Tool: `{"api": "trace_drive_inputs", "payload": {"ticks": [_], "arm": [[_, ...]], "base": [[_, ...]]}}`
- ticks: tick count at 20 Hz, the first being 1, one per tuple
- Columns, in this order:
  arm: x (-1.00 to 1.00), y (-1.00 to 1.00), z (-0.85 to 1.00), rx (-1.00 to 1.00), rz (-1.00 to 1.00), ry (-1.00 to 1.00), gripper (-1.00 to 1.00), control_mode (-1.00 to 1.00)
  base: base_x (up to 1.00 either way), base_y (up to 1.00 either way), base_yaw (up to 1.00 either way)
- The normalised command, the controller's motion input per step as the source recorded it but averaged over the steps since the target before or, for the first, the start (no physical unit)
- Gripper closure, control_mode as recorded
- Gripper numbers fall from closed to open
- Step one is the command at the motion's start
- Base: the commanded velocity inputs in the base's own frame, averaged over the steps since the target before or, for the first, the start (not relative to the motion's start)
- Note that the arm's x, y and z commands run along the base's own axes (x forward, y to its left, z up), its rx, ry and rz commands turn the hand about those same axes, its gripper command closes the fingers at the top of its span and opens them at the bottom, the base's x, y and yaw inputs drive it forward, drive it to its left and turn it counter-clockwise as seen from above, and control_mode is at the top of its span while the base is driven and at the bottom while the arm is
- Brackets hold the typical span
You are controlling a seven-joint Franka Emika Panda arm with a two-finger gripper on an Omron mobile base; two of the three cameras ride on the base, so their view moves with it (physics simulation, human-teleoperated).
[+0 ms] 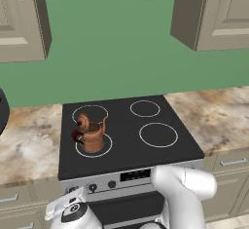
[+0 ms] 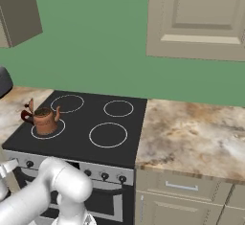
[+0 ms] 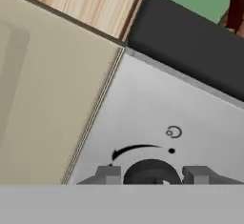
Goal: Turn on the front left burner of the stove.
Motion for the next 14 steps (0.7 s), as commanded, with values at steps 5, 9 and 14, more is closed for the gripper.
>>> {"api": "trace_drive_inputs", "payload": {"ticks": [5,9,14], "arm": [[-0.95,0.0,-1.0,-0.44,0.32,0.0,1.0,-1.0],[-0.76,0.08,-0.84,-0.03,0.14,-0.12,1.0,-1.0],[-0.37,0.53,-0.99,-0.08,0.14,-0.05,1.0,-1.0]], "base": [[0.0,0.0,0.0],[0.0,0.0,0.0],[0.0,0.0,0.0]]}}
